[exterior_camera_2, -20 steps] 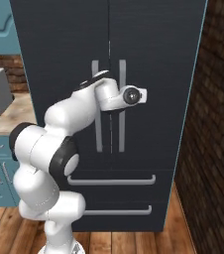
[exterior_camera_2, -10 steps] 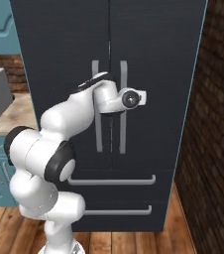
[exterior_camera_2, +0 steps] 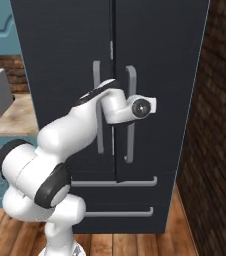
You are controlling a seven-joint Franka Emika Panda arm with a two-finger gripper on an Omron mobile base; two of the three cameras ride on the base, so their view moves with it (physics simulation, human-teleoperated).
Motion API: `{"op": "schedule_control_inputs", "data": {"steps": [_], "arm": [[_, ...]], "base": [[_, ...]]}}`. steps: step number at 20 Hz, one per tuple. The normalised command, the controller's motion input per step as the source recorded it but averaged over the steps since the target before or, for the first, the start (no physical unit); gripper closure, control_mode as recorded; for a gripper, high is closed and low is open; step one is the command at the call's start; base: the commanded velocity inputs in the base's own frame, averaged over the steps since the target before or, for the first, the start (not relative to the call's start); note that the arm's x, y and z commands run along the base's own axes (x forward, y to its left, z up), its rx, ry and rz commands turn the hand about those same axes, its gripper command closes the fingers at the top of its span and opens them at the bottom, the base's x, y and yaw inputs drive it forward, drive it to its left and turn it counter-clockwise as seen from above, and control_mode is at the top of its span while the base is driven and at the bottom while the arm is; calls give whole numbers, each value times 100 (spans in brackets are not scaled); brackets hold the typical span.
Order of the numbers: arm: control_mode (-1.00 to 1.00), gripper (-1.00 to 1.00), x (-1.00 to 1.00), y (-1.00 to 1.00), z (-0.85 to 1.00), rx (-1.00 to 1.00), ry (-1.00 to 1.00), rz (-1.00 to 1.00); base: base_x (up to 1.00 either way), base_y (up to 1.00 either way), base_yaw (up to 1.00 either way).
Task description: Place one of the steaks on the plate and the other in the bowl. Then place the bowl in the fridge.
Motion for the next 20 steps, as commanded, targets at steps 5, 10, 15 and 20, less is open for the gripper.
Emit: {"op": "schedule_control_inputs", "data": {"steps": [5,10,15,20], "arm": [[-100,100,-33,-73,0,0,5,6],[-100,100,-34,-78,0,0,2,5],[-100,100,-35,-78,0,0,0,2],[-100,100,-29,-70,-4,0,0,1]], "base": [[0,0,0],[0,0,0],[0,0,0],[0,0,0]]}}
